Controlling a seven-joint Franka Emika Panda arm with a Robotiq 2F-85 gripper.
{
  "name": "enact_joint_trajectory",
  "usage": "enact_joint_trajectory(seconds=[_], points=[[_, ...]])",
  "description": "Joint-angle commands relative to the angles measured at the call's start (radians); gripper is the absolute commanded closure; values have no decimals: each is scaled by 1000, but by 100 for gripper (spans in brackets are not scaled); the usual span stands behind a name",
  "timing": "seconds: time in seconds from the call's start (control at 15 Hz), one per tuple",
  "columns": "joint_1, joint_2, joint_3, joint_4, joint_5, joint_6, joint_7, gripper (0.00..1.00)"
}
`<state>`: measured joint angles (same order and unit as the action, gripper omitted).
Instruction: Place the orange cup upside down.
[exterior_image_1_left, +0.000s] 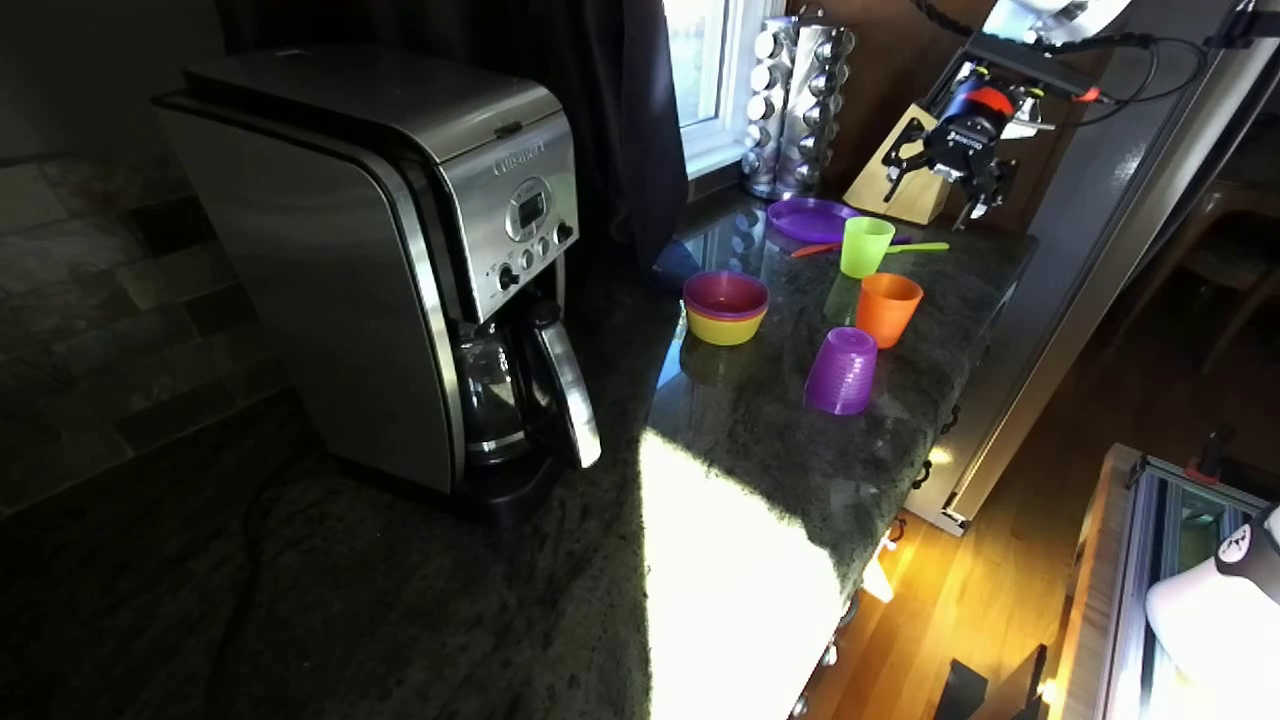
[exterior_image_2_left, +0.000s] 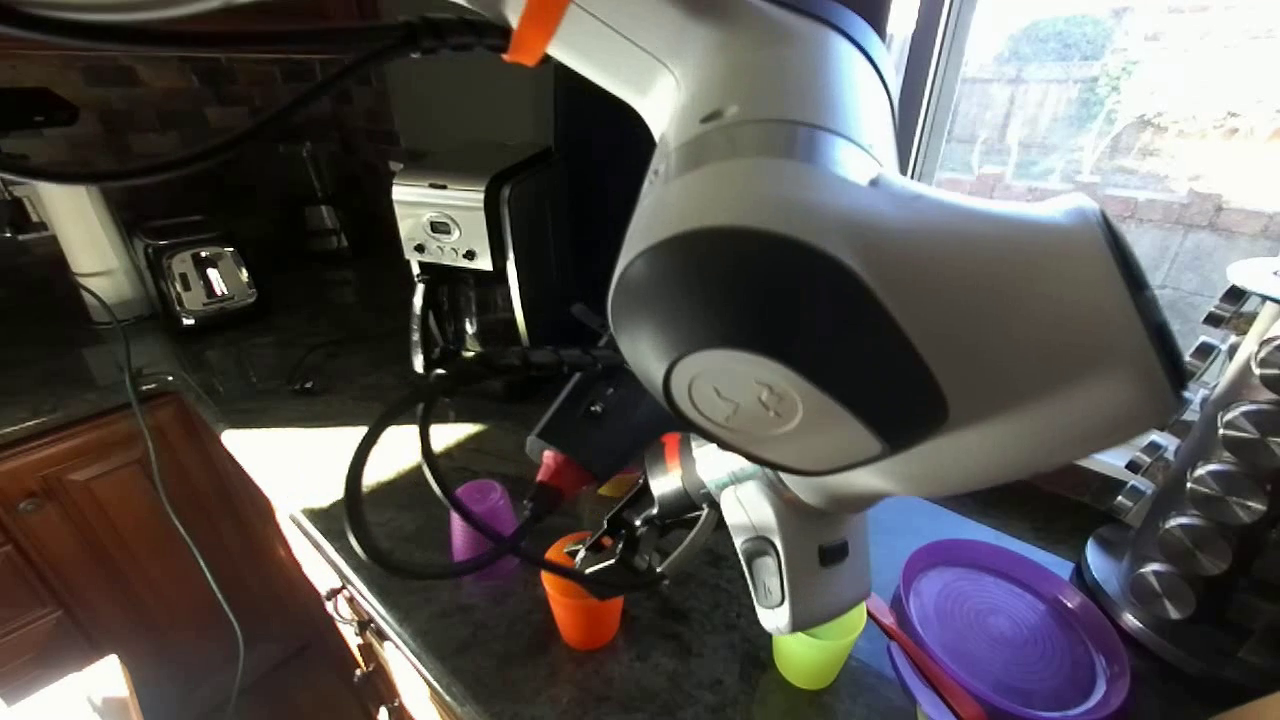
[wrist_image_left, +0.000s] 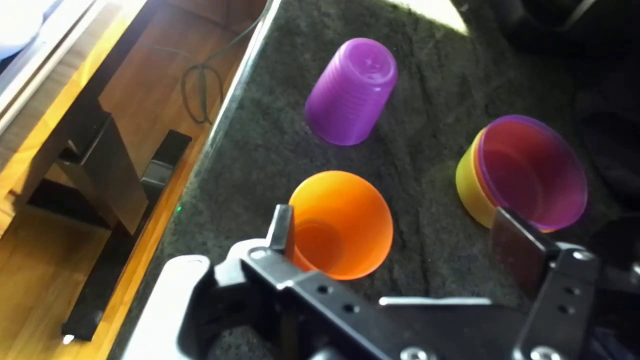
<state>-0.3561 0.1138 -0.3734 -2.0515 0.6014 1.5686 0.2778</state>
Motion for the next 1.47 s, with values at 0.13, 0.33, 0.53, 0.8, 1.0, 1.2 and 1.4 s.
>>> enact_joint_trajectory(seconds=[0.13,0.33,0.53,0.8,1.0,1.2,1.4], points=[[-47,113,-17,24,198,34,116,0],[-62,148,-25,21,240,39,130,0],[-78,179,-32,32,220,6,109,0],[-81,210,-36,38,181,3,108,0],[-76,235,-34,36,139,7,93,0],[-83,270,-28,35,118,6,53,0],[-87,290,-27,26,127,24,29,0]])
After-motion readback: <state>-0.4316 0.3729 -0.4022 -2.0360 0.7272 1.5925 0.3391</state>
